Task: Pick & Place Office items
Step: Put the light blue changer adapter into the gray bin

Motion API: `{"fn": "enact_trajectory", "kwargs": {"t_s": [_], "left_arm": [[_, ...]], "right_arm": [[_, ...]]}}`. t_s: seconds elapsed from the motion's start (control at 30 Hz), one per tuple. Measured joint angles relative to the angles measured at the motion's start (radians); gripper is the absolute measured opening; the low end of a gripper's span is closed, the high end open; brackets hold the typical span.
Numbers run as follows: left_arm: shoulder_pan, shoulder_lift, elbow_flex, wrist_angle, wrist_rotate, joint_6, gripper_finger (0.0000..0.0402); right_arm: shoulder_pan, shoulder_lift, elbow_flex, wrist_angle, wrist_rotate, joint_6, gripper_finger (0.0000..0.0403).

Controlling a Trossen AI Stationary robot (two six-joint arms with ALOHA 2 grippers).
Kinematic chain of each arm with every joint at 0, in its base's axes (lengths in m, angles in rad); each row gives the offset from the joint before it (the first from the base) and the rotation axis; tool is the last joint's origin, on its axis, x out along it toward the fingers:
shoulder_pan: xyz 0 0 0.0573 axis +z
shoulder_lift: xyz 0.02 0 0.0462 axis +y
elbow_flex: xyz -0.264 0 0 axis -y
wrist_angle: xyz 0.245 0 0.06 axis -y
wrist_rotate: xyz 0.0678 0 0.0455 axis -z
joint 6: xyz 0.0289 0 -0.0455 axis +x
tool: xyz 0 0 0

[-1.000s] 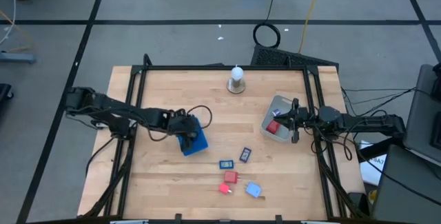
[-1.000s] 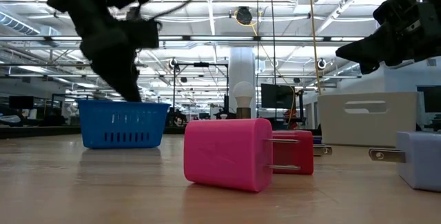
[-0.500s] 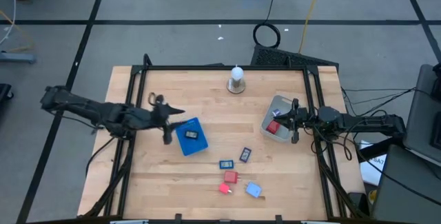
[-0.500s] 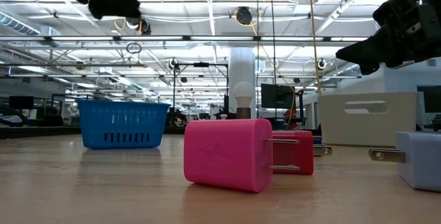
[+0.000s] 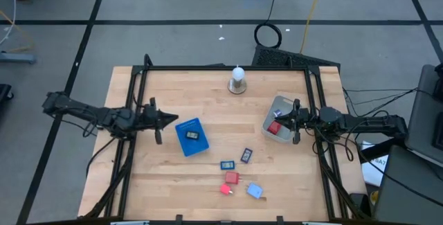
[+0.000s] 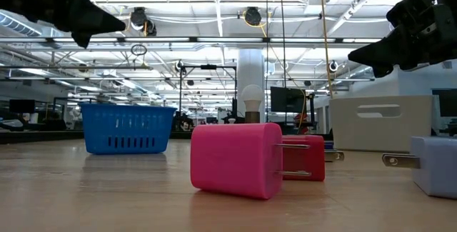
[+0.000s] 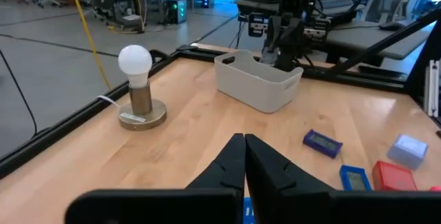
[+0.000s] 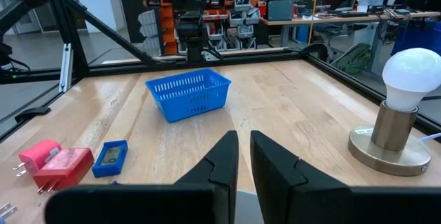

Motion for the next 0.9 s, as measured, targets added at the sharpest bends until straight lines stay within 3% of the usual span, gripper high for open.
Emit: {"fn": "enact_trajectory", "kwargs": {"t_s": [0.9], "left_arm": [[0.0, -0.036, -0.015, -0.061, 0.009, -0.023, 0.0018]], "right_arm": [[0.0, 0.0, 0.0, -0.003, 0.0, 0.009, 0.0034]]}}
